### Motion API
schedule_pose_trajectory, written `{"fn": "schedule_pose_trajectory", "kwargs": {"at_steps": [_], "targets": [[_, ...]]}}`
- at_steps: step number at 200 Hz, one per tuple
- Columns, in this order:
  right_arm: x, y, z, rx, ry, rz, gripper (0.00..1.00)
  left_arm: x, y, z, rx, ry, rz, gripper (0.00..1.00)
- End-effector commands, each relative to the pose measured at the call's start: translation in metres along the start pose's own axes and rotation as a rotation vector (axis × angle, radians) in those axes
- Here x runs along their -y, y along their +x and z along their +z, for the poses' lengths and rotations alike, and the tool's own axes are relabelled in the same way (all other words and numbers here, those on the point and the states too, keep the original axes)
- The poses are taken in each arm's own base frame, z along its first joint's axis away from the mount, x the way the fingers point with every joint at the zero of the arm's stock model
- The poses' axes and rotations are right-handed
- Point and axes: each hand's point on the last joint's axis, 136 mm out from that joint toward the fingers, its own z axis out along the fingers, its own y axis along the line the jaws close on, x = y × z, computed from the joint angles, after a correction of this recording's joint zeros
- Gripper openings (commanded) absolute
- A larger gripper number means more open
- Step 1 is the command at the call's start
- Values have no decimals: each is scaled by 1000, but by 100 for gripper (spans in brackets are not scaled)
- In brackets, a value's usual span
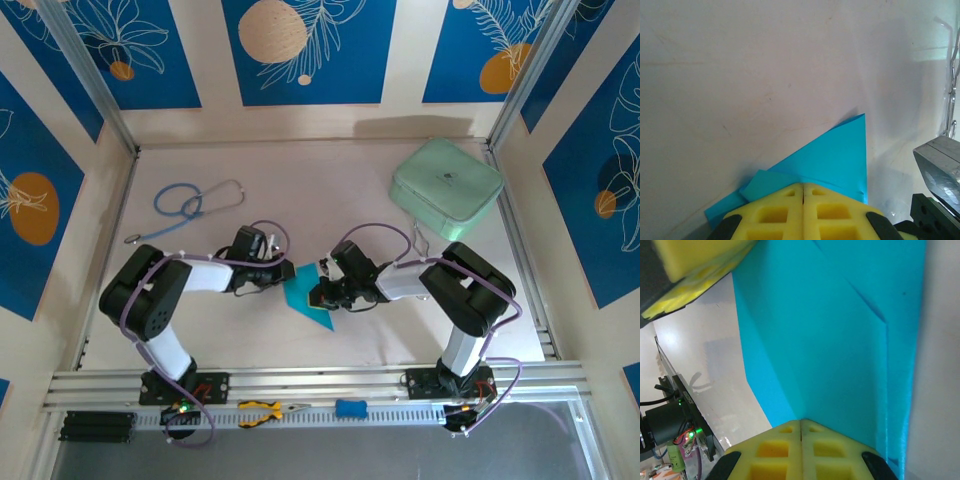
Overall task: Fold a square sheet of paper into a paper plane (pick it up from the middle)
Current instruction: Fourth fold the wing at the center of the table.
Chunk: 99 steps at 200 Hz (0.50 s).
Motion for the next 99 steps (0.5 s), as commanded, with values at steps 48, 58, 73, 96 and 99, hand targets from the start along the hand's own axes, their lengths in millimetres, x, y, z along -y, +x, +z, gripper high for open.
{"fn": "schedule_pose_trajectory", "kwargs": {"at_steps": [48,58,73,96,99], "targets": [[59,42,2,-107,169,130,4,-39,-36,-12,92,-73,-45,8],[58,42,2,-109,164,129,4,-41,-37,-13,91,-80,-57,8],[58,42,2,-110,161,129,4,-40,-39,-16,94,-94,-65,8],[57,41,1,-102,160,128,4,-26,-45,-26,117,-71,-57,8],[57,41,1,-102,159,127,4,-24,-46,-28,119,-68,-55,8]]}}
